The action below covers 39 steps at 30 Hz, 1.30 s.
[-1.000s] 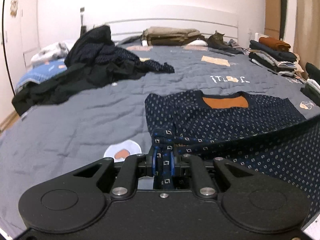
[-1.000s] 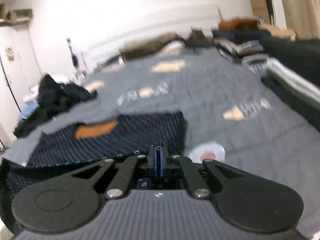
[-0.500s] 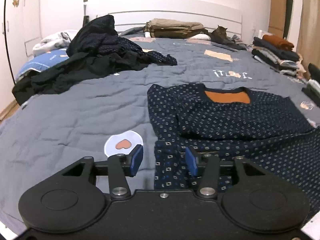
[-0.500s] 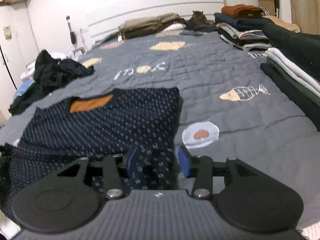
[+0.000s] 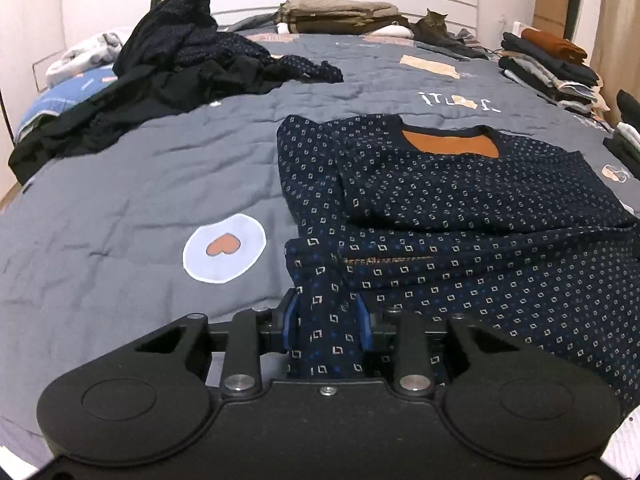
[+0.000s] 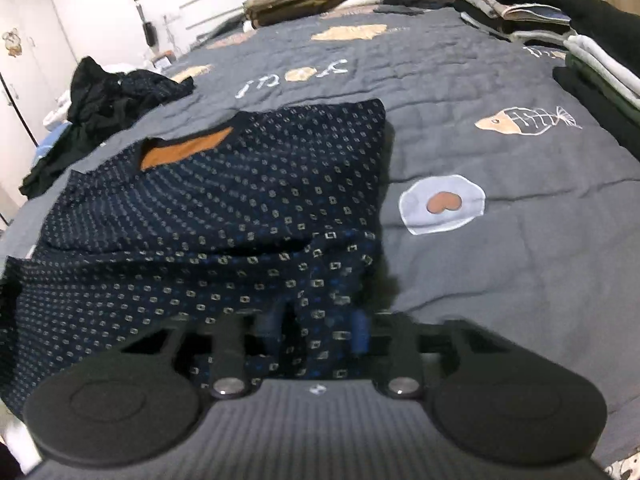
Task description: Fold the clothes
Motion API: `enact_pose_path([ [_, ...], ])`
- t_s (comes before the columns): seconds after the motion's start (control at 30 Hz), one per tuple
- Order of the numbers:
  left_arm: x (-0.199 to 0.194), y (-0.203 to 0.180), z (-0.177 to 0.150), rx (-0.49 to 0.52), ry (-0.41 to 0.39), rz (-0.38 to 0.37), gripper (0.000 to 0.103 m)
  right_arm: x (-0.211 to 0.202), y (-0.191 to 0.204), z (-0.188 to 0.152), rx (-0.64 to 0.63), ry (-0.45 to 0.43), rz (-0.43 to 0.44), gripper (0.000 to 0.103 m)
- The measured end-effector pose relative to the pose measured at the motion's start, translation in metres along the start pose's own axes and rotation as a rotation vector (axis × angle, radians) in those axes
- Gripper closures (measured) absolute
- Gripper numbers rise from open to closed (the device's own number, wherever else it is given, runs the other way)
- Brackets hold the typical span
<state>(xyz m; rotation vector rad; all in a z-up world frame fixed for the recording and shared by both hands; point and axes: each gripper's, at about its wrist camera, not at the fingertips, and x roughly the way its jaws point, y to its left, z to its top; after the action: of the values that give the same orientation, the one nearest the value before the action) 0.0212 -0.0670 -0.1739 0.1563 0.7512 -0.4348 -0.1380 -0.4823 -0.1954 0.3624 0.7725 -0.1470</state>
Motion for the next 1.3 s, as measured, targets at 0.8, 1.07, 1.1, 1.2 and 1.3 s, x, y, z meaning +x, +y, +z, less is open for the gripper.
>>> enact_pose_path([
  [0.8,-0.044,-0.007,0.010,0.023,-0.198,0.054,0.094,-0.066,0.017,0.020,-0.021,-0.277,0.015,0.095],
  [1.07,-0.044,0.004,0.034,-0.046,-0.272,0.065,0.094,-0.058,0.023,0.045,-0.012,-0.336,0.009,0.095],
  [1.1,-0.045,0.005,0.041,-0.047,-0.291,0.066,0.094,-0.059,0.024,0.051,-0.011,-0.352,0.010,0.095],
  [1.2,-0.041,0.006,0.068,-0.046,-0.327,0.056,0.094,-0.054,0.024,0.072,-0.013,-0.381,0.003,0.095],
  [1.3,-0.018,0.005,0.092,-0.022,-0.313,0.062,0.094,-0.037,0.022,0.096,-0.020,-0.368,-0.008,0.095],
])
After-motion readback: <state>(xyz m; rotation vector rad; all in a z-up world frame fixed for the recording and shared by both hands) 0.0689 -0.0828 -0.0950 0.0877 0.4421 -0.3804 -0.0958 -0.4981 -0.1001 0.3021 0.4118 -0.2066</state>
